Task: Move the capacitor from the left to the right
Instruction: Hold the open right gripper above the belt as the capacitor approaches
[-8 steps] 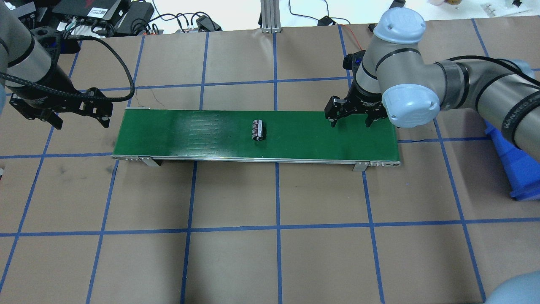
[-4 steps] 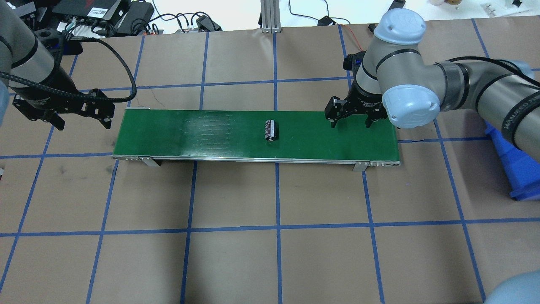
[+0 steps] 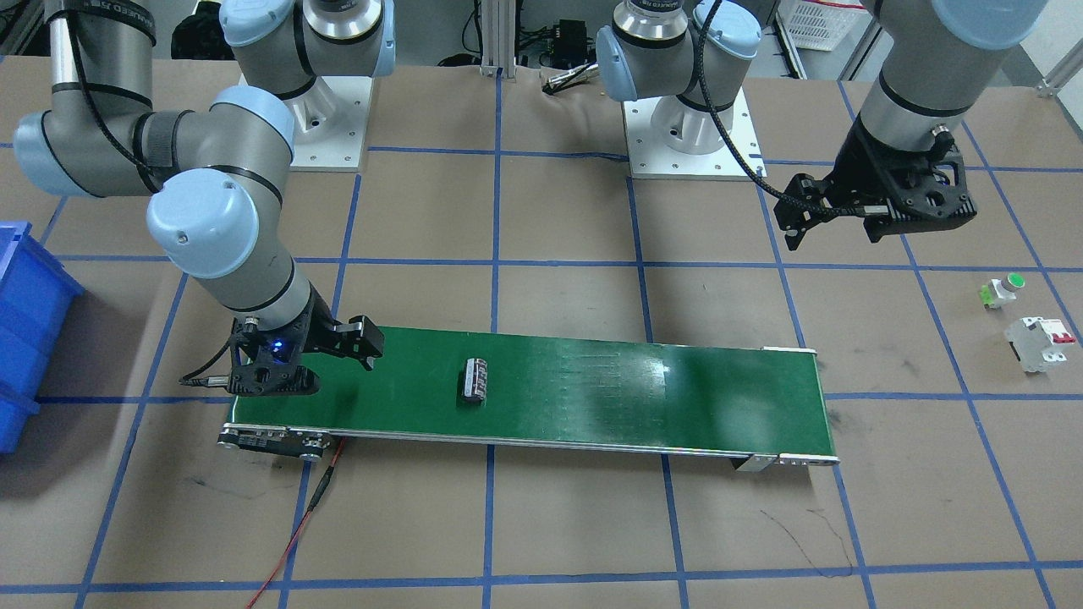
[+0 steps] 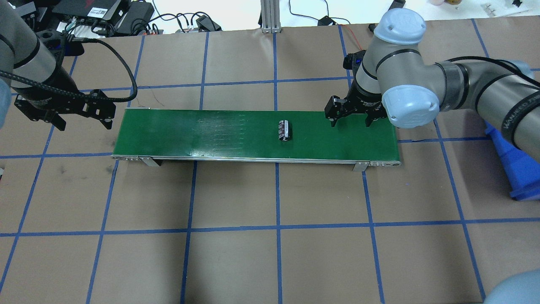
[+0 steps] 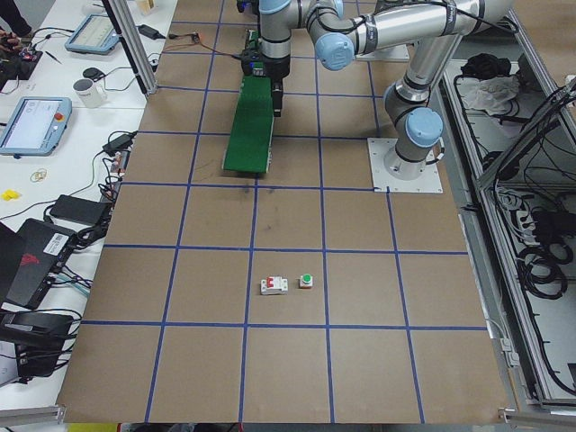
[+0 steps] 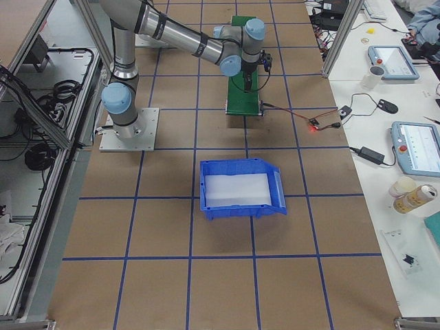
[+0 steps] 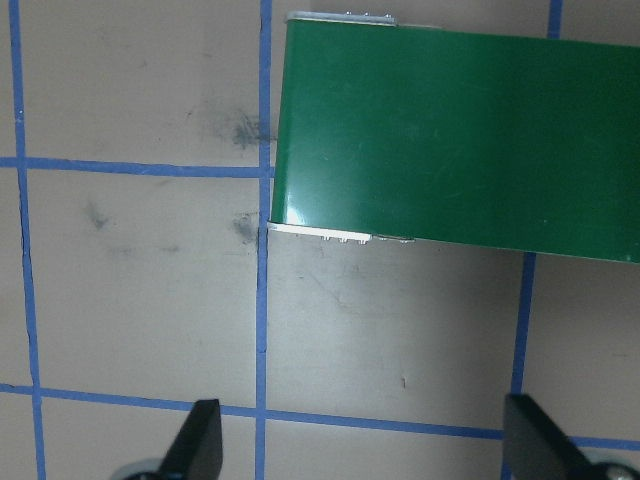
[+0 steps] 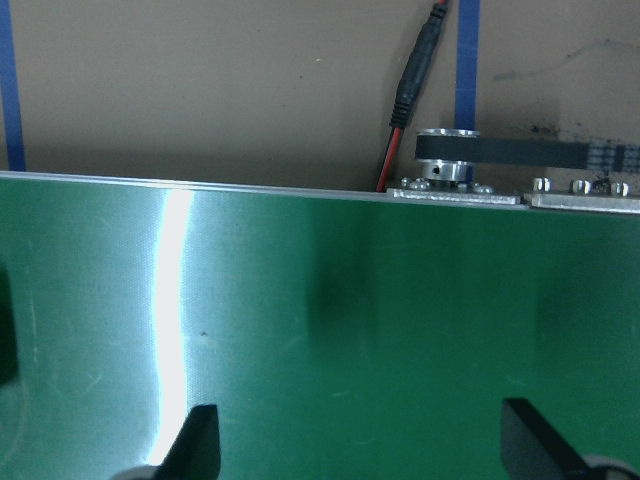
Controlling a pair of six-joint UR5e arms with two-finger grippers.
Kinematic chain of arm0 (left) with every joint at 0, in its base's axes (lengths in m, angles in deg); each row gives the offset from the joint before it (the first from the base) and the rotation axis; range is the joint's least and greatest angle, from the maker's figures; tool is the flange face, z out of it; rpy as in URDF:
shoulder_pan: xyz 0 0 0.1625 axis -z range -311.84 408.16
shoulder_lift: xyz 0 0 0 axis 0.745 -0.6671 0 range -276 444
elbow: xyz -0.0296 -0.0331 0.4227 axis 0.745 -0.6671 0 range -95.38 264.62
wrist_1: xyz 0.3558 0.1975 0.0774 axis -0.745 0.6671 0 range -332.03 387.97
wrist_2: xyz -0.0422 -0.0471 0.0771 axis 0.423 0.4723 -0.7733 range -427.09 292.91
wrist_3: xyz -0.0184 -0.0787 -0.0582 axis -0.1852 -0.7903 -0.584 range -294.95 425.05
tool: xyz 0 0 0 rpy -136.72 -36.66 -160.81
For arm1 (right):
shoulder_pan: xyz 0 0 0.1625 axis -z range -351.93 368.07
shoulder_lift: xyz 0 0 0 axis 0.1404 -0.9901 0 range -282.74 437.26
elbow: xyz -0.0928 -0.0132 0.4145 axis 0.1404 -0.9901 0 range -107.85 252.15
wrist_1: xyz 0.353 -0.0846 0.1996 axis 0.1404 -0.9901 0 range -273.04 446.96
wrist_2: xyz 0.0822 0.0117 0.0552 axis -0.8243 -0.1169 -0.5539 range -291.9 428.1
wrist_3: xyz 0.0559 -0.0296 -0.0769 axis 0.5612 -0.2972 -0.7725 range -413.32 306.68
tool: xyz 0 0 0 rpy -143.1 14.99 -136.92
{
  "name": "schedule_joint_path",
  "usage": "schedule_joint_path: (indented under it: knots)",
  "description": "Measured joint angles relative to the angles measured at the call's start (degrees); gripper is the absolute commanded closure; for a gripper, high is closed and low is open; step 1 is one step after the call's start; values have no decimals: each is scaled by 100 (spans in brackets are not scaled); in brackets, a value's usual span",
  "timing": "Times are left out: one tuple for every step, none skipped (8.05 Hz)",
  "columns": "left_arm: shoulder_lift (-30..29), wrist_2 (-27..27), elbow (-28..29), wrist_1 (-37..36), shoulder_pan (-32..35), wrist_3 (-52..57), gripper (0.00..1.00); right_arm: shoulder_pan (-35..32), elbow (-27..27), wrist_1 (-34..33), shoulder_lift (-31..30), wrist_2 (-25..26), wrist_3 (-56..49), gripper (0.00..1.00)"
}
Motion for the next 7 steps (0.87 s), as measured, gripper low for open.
schedule_joint_path:
  knots:
    - [-1, 0, -2, 0, 4, 0, 0, 0, 0, -2, 0, 0, 2, 0]
    - [-2, 4, -6, 0, 7, 0, 0, 0, 4, -7, 1, 0, 10, 0]
    - [-5, 9, -6, 1, 16, -4, 0, 0, 6, -9, 7, -1, 21, 0]
    - [-4, 7, -7, 8, 21, -7, 0, 0, 7, -15, 20, 0, 43, 0]
    - [-4, 3, -9, 12, 23, -8, 0, -4, 8, -42, 34, -1, 105, 0]
    - [-5, 1, -11, 13, 25, -8, 0, -15, 9, -63, 40, -1, 175, 0]
    - [-8, -5, -11, 14, 25, -5, 0, -26, 9, -75, 46, -1, 233, 0]
